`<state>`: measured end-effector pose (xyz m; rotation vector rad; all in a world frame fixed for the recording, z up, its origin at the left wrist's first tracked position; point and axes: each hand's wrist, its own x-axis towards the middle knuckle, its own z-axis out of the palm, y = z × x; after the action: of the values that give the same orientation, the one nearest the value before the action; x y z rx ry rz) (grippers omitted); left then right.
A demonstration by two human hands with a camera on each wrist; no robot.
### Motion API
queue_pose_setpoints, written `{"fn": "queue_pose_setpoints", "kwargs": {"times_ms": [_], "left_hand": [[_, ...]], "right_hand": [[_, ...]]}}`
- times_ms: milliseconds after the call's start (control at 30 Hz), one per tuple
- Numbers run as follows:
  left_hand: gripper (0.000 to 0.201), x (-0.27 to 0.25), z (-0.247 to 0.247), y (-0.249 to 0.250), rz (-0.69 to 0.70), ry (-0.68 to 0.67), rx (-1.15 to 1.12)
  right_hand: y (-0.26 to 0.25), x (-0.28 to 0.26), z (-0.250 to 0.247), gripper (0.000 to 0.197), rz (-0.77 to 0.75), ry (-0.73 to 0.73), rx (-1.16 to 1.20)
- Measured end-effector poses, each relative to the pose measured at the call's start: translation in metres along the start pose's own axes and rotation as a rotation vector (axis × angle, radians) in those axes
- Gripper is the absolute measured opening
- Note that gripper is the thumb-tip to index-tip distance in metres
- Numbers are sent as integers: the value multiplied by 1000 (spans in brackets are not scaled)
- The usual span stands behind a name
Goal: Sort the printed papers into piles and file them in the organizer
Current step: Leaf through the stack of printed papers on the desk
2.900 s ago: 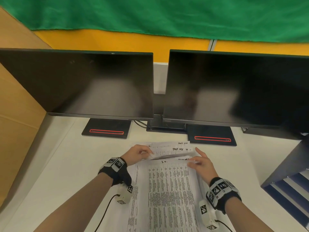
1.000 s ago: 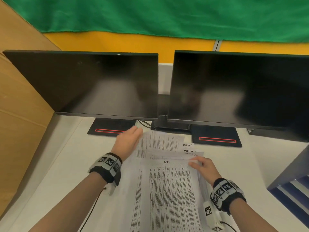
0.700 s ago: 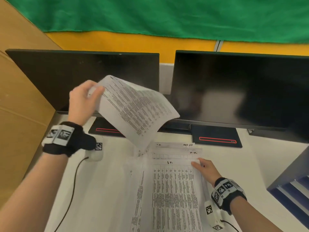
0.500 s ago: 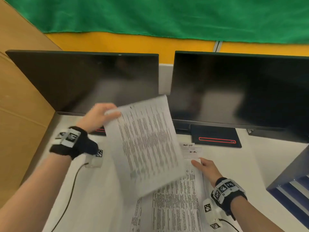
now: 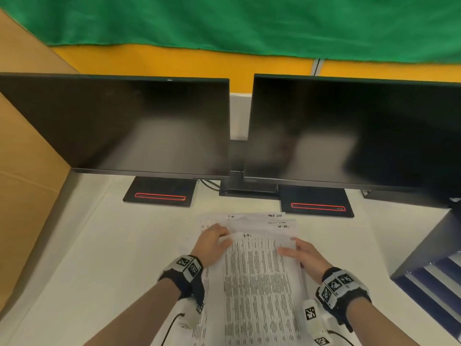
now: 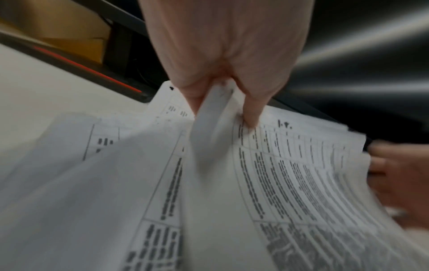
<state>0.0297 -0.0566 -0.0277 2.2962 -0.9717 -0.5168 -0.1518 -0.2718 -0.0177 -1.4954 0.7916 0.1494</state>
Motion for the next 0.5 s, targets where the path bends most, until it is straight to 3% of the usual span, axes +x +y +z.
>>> {"fn": "queue_pose_setpoints", "kwargs": {"times_ms": [33, 133, 200, 400, 500], "left_hand": [[23, -1, 3, 0, 45, -6, 65], [33, -5, 6, 3, 171, -32, 265], [25, -9, 5, 8, 261, -8, 327], [7, -19, 15, 7, 458, 150, 401], [23, -26, 7, 15, 397, 123, 397]], "right_hand": [[3, 2, 0, 75, -11, -3, -34], [0, -3, 5, 32, -64, 9, -66], [-3, -6, 7, 19, -78, 11, -36], [-7, -10, 8, 17, -74, 21, -59], [-5, -8, 5, 31, -47, -19, -51]]}}
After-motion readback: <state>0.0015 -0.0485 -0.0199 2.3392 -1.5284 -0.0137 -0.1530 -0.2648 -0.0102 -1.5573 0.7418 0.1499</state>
